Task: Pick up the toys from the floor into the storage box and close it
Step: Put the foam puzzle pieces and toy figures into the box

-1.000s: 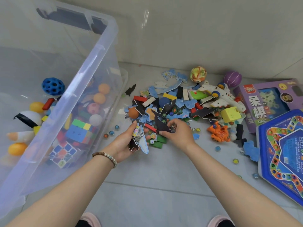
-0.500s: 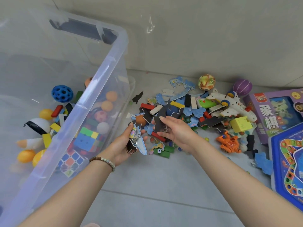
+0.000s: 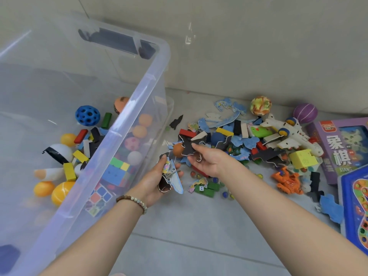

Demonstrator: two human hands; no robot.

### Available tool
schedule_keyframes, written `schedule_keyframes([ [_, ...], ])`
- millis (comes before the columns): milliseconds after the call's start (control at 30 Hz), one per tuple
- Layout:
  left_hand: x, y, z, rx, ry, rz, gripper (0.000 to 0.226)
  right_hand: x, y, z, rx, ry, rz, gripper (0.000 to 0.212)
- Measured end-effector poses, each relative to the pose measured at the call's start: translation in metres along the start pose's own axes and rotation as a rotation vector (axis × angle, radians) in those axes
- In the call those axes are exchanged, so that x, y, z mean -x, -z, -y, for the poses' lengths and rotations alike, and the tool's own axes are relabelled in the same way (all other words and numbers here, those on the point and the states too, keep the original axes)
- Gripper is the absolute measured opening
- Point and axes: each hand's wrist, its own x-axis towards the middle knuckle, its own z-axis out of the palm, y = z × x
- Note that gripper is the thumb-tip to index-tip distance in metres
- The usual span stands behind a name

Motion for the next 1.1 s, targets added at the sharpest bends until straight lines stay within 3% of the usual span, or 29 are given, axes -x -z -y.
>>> schedule_keyframes([
  [200,0.014,-0.014,0.000,-0.066,-0.004,-0.002,0.037,0.031,0.016,0.008,0.127,0.107,0.038,0.008],
  [333,0.045,-0.039,-0.012,-0.225,-0.029,0.034,0.042,0.087,0.040,0.033,0.370,0.243,0.039,0.021],
  [400,0.065,-0.053,-0.027,-0.304,-0.074,0.084,0.048,0.121,0.040,0.051,0.489,0.340,0.038,0.017],
  [533,0.118,-0.063,-0.078,-0.346,-0.194,0.163,0.044,0.183,0.003,0.085,0.566,0.531,0.086,0.015],
  [633,0.151,-0.042,-0.123,-0.345,-0.285,0.133,0.044,0.212,-0.047,0.095,0.594,0.598,0.180,0.015],
  [733,0.166,0.003,-0.155,-0.254,-0.290,-0.006,0.044,0.208,-0.105,0.086,0.610,0.547,0.271,0.029],
  [900,0.145,0.083,-0.160,-0.195,-0.108,-0.153,0.041,0.170,-0.180,0.053,0.664,0.184,0.356,0.039],
  [1000,0.126,0.106,-0.156,-0.183,-0.072,-0.142,0.053,0.149,-0.190,0.044,0.727,0.077,0.408,0.049],
  [1100,0.121,0.106,-0.162,-0.246,-0.144,-0.191,0.061,0.142,-0.174,0.053,0.643,0.090,0.481,0.042],
])
